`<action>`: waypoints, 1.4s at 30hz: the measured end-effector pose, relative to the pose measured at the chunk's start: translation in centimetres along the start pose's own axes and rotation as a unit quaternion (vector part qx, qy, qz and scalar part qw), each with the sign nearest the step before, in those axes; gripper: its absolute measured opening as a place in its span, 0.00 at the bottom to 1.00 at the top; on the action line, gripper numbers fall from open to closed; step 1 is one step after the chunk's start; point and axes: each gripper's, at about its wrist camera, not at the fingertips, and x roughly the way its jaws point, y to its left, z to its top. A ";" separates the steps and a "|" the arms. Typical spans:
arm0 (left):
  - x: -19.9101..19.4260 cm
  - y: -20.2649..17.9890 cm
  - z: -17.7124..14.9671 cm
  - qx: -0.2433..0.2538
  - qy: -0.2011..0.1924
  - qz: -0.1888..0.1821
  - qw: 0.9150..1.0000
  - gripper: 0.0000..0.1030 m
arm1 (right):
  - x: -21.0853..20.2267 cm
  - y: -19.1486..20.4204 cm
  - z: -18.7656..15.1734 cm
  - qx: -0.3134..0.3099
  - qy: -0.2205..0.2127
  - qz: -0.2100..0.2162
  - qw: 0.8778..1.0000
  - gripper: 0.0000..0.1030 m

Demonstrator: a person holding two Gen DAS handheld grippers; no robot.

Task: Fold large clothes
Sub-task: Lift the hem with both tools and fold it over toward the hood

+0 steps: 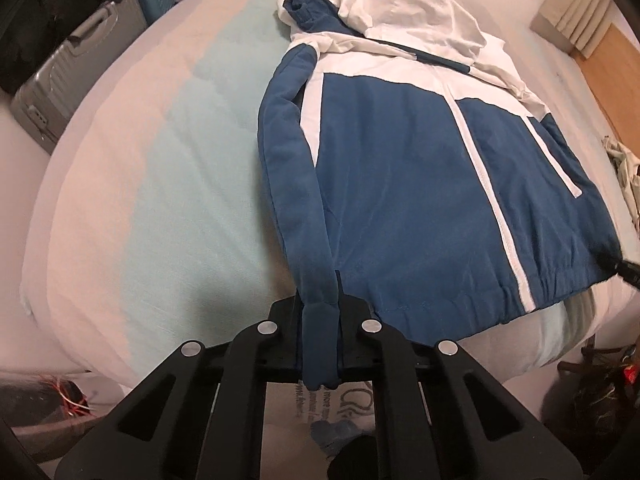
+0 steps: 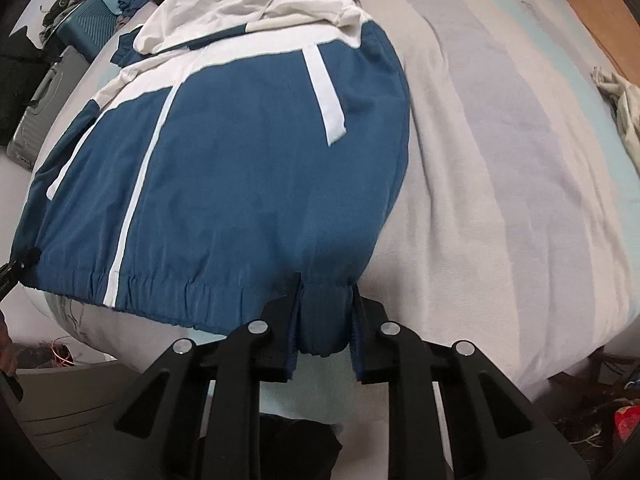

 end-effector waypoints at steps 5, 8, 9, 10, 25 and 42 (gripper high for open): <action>-0.2 -0.4 1.0 0.016 0.024 0.017 0.999 0.08 | -1.6 0.0 1.7 0.004 0.002 0.000 1.000 0.18; 0.0 -0.3 1.8 0.016 0.035 0.026 0.999 0.08 | -1.8 0.1 2.7 -0.005 0.001 0.004 1.000 0.18; 0.0 -0.2 2.3 0.011 0.041 0.027 0.999 0.08 | -1.8 0.1 3.0 -0.008 0.001 0.006 1.000 0.17; 0.1 -0.2 2.8 0.005 0.047 0.029 0.998 0.08 | -1.8 0.2 3.4 -0.011 0.002 0.008 1.000 0.17; -0.6 -0.6 10.9 -0.018 0.036 0.054 0.998 0.07 | -1.9 -0.7 13.1 -0.018 -0.001 0.040 0.999 0.16; -0.4 -0.6 16.3 -0.048 0.030 0.072 0.996 0.07 | -0.6 -1.0 21.4 -0.039 -0.024 0.072 0.996 0.16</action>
